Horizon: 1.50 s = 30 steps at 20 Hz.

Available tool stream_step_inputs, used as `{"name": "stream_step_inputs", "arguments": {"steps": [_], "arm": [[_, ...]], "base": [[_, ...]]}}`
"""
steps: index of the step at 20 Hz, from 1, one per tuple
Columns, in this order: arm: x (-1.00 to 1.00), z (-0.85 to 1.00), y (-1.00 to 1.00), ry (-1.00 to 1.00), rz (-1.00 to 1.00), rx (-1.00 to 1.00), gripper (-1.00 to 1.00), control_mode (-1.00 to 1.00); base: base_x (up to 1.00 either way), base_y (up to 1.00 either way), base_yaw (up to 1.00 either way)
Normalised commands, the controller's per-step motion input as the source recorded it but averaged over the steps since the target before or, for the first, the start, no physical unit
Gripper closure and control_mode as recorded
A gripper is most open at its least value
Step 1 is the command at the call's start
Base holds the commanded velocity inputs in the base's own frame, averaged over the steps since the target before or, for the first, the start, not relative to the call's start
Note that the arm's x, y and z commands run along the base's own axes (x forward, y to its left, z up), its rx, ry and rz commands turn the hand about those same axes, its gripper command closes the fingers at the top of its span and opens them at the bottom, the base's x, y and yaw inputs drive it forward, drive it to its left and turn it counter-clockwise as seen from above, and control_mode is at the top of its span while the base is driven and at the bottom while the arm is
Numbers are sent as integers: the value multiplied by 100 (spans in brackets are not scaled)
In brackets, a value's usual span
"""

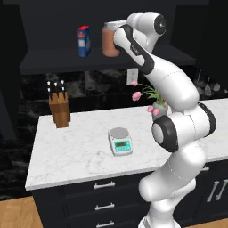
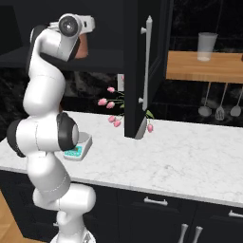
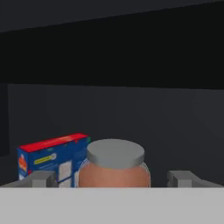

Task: Pick the honey bottle and place it on the digital scale for weighing, and close the cabinet.

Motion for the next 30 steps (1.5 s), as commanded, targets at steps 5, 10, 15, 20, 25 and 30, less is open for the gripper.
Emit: {"name": "stream_step_inputs", "arguments": {"steps": [5,10,15,20,25,30], "arm": [[35,5,0,1,0,0,-100,-100],[39,0,0,0,0,0,-100,-100],[12,0,13,0,0,0,-100,-100],[5,-12,17,6,0,0,-100,-100],[9,-16,1,9,0,0,-100,-100],[24,0,5,8,0,0,-100,-100]], "base": [[0,0,0],[0,0,0],[0,0,0],[0,0,0],[0,0,0],[0,0,0]]}}
